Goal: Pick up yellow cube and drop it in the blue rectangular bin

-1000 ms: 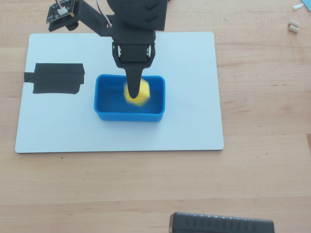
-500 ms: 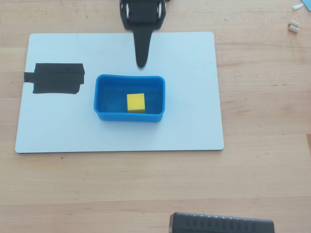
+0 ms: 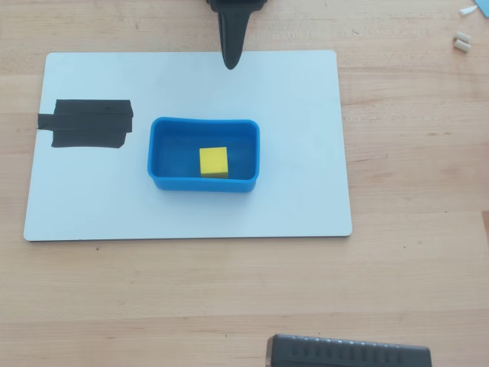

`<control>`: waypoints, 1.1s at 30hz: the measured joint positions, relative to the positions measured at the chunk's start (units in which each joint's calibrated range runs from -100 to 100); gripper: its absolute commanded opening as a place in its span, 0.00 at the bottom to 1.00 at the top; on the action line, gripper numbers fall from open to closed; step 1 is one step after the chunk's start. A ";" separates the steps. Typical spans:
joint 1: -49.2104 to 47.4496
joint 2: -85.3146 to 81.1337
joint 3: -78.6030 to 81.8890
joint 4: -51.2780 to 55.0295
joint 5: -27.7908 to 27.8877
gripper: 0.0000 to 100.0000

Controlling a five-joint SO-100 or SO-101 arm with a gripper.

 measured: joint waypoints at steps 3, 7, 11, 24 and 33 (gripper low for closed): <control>0.00 -4.62 5.91 -1.94 0.00 0.00; 0.16 -15.27 15.13 -2.74 0.00 0.00; 0.56 -21.93 22.24 -2.39 0.00 0.00; 0.56 -22.99 23.65 -2.47 0.00 0.00; 0.56 -22.99 23.65 -2.47 0.00 0.00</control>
